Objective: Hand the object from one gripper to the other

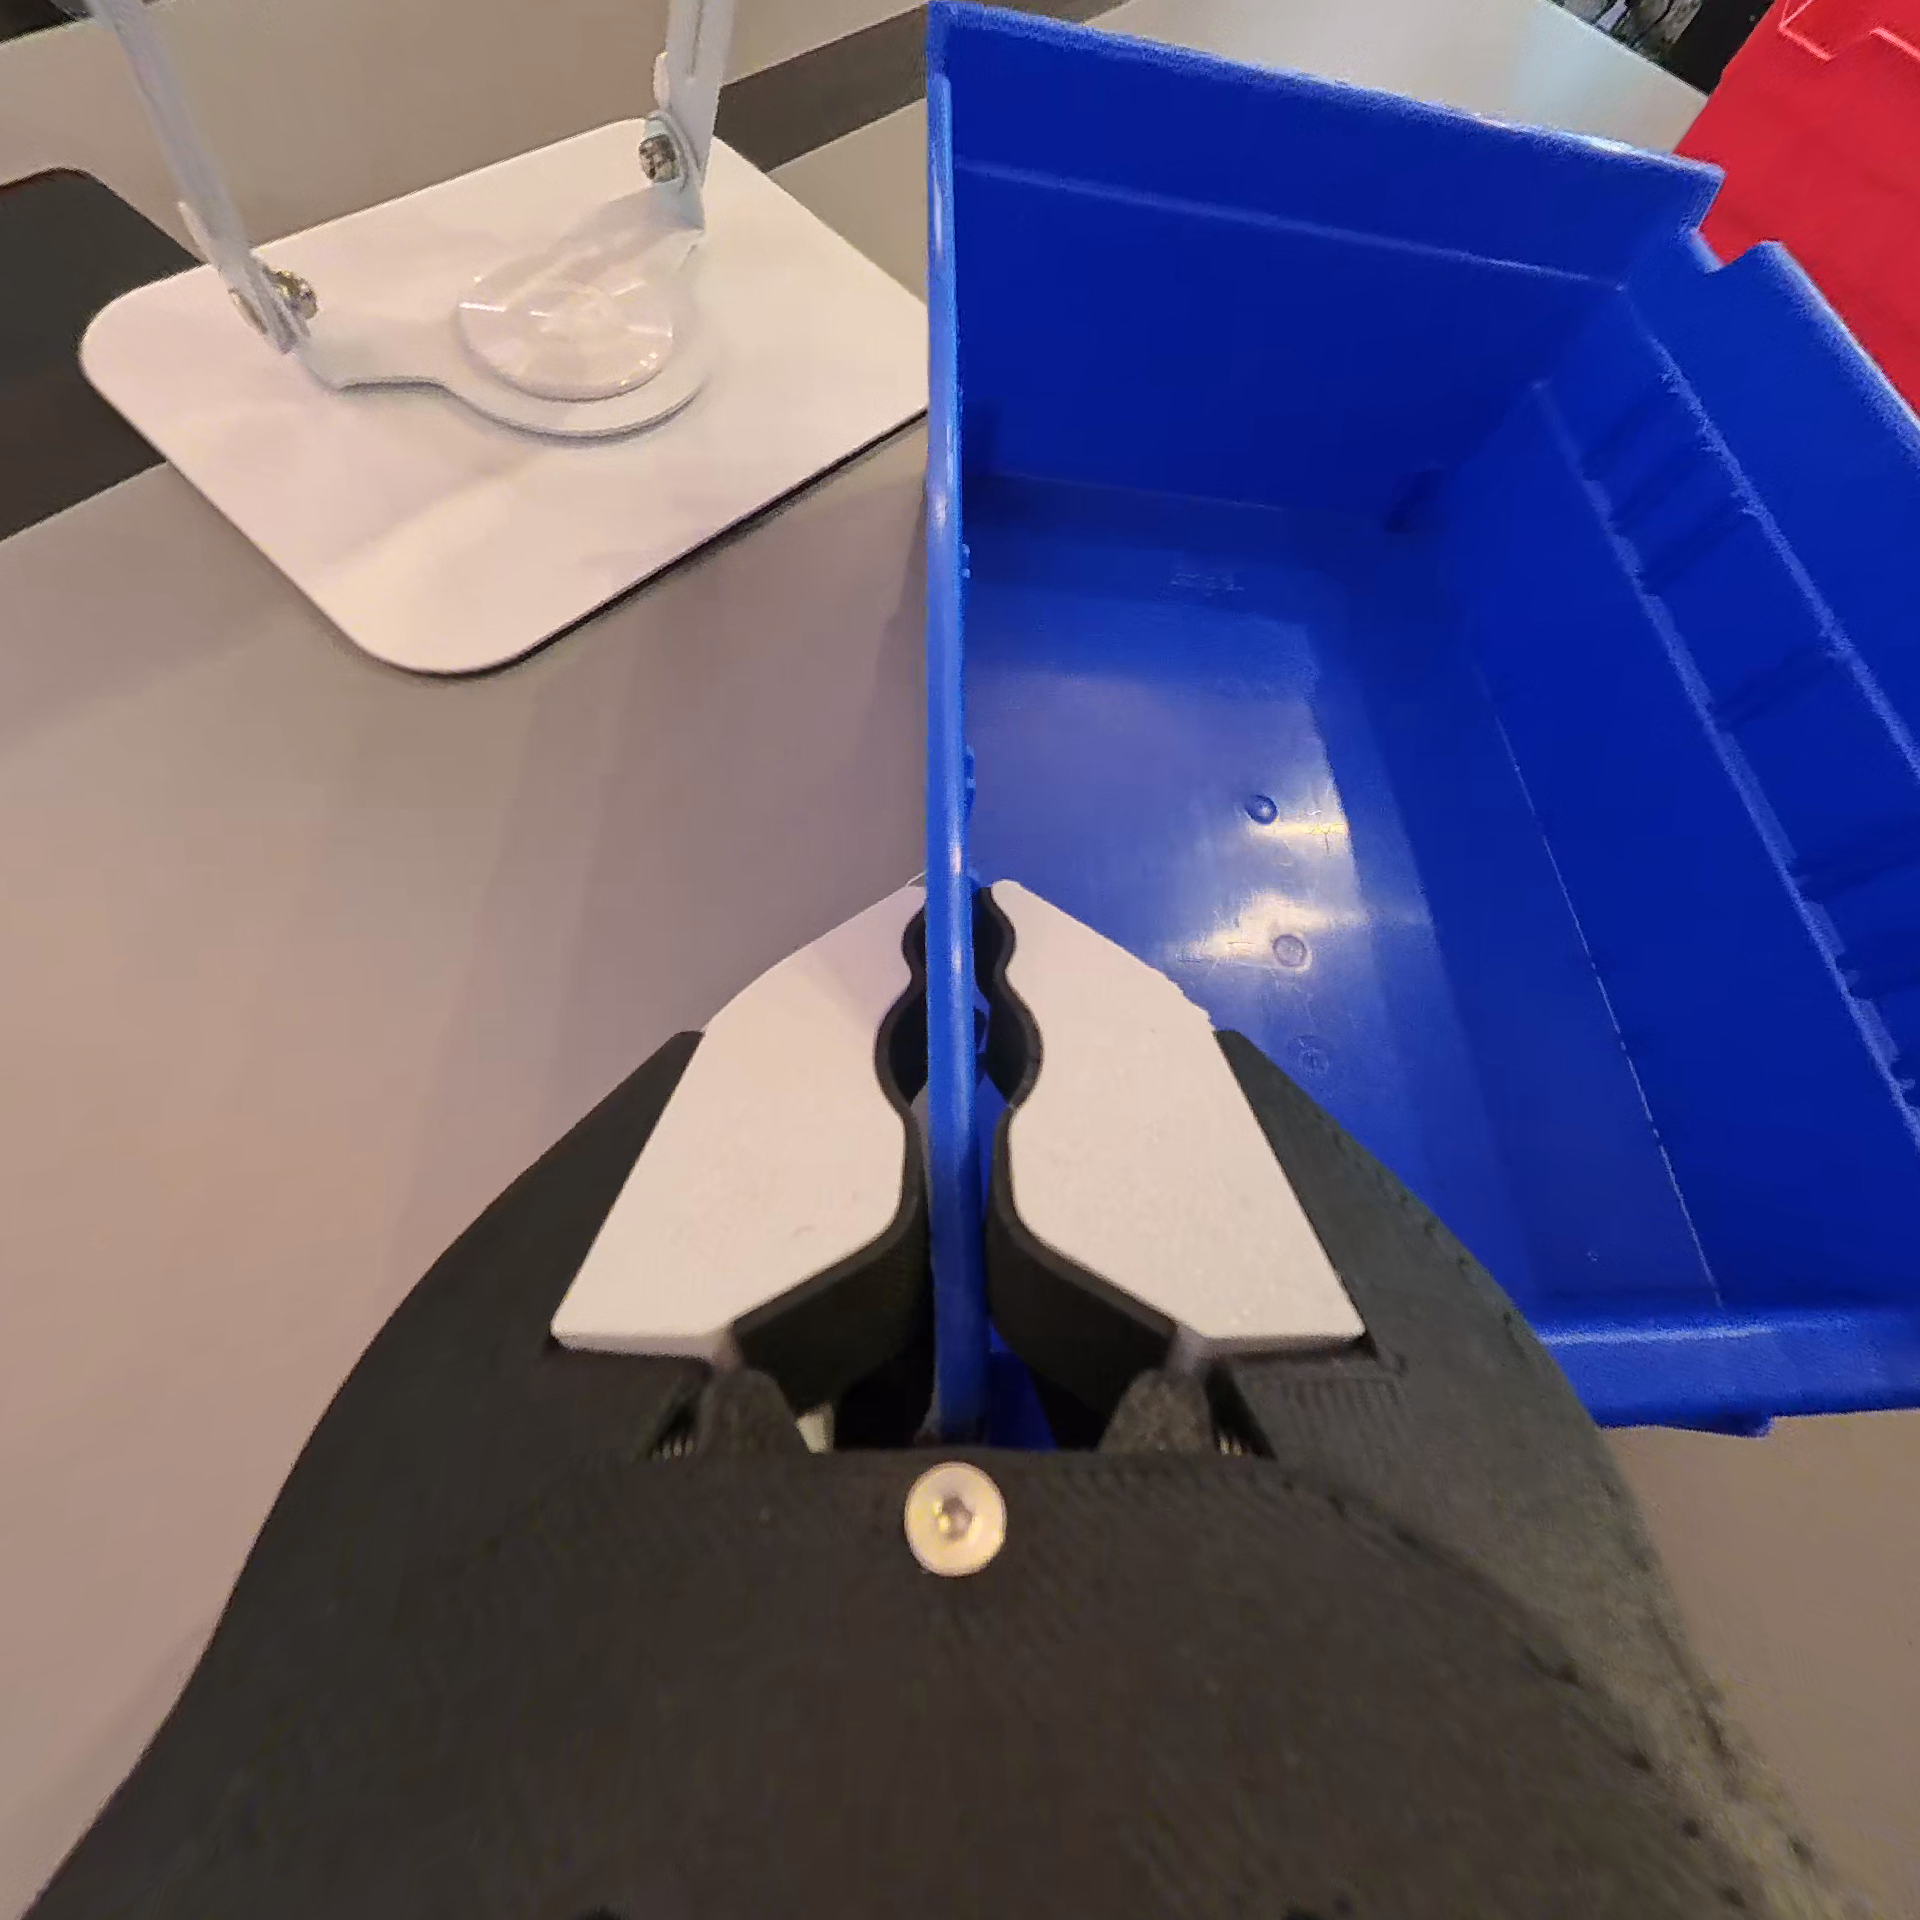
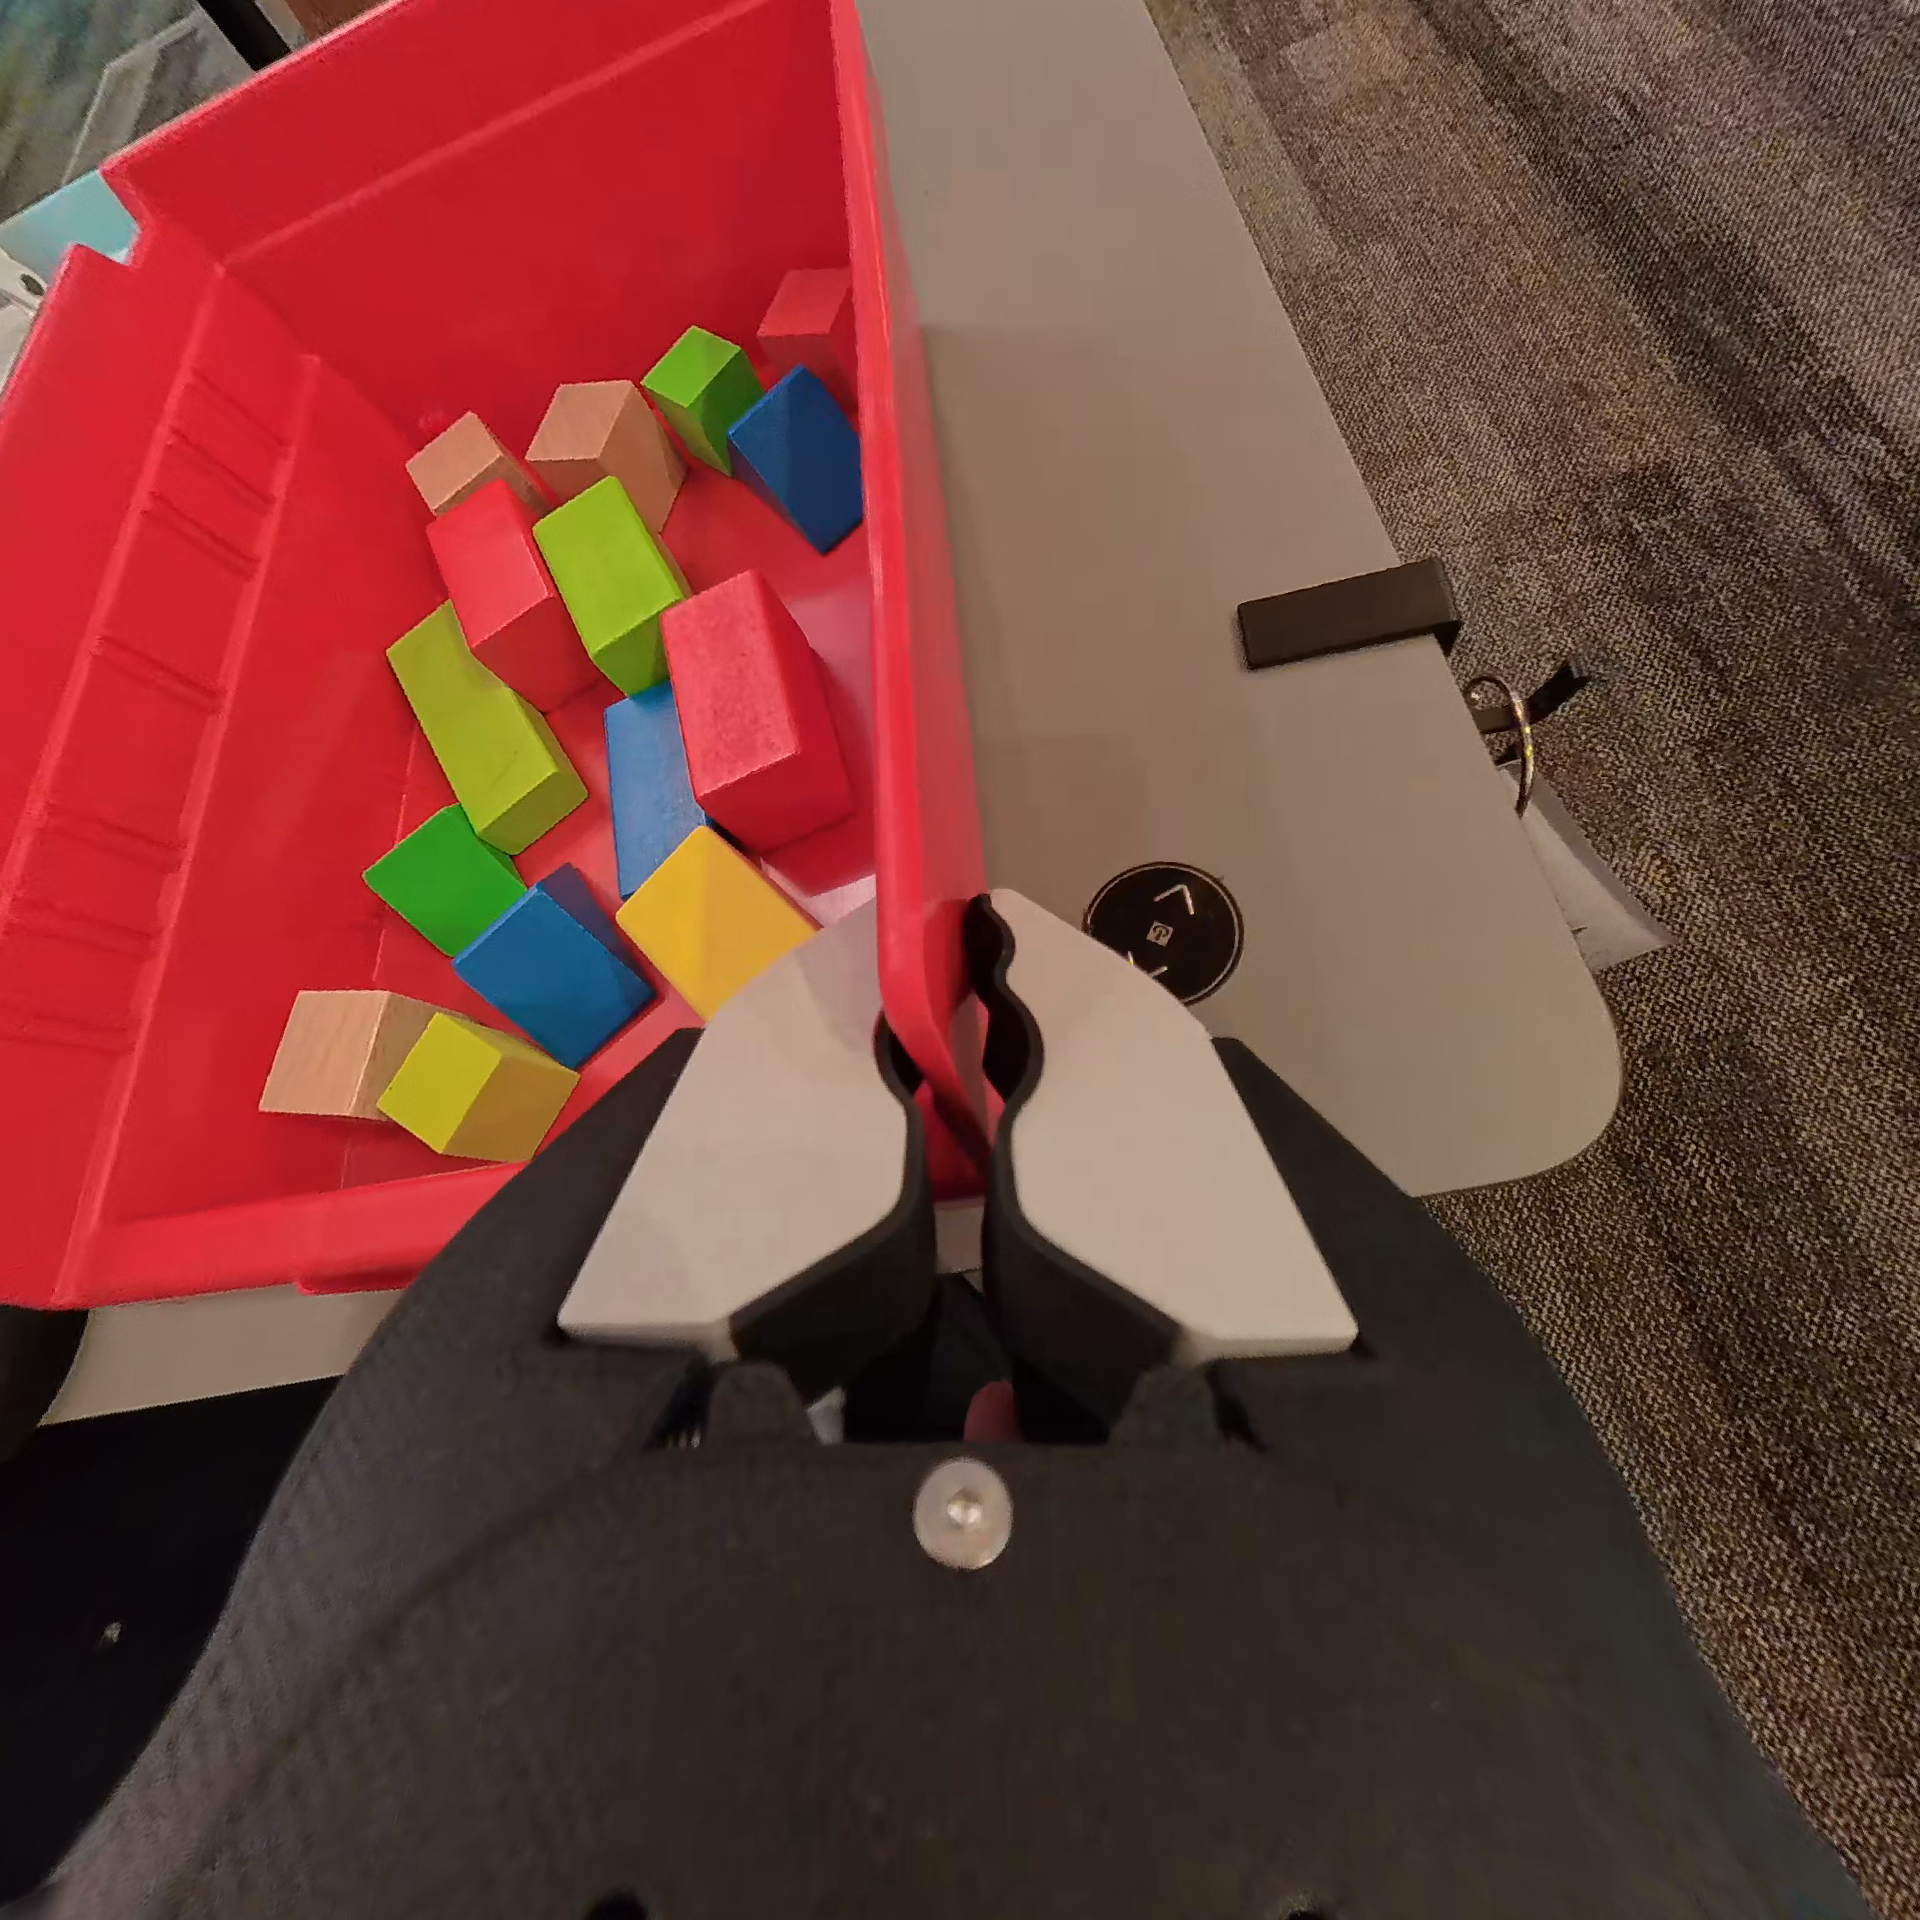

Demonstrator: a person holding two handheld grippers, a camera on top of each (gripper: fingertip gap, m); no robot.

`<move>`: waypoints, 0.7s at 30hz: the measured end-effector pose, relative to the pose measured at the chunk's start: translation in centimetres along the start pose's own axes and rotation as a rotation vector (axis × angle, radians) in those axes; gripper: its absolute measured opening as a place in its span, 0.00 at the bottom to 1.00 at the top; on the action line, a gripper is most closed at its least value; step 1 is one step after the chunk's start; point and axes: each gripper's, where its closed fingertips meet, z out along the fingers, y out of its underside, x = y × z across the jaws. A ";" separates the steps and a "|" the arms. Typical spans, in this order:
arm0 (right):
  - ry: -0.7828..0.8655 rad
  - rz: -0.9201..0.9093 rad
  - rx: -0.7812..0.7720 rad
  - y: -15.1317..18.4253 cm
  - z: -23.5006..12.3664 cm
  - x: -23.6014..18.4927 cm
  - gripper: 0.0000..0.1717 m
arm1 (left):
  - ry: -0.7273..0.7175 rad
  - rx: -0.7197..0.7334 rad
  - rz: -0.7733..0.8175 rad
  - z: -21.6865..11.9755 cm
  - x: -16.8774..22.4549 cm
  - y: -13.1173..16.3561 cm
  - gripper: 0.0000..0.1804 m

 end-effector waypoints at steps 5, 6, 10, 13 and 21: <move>-0.010 0.017 0.004 -0.1 0.1 0.2 0.02 | 0.010 0.006 0.004 1.3 0.8 -0.6 0.03; -0.011 0.022 0.006 -0.1 0.1 0.2 0.03 | 0.011 0.007 0.004 1.5 0.9 -0.7 0.03; -0.014 0.030 0.012 -0.2 0.2 0.3 0.03 | 0.008 0.012 0.007 2.3 1.3 -1.2 0.03; -0.015 0.034 0.012 -0.2 0.2 0.4 0.03 | 0.005 0.017 0.000 3.0 1.7 -1.5 0.03; -0.012 0.031 0.013 -0.2 0.1 0.3 0.03 | -0.007 0.036 -0.004 4.9 2.6 -2.4 0.03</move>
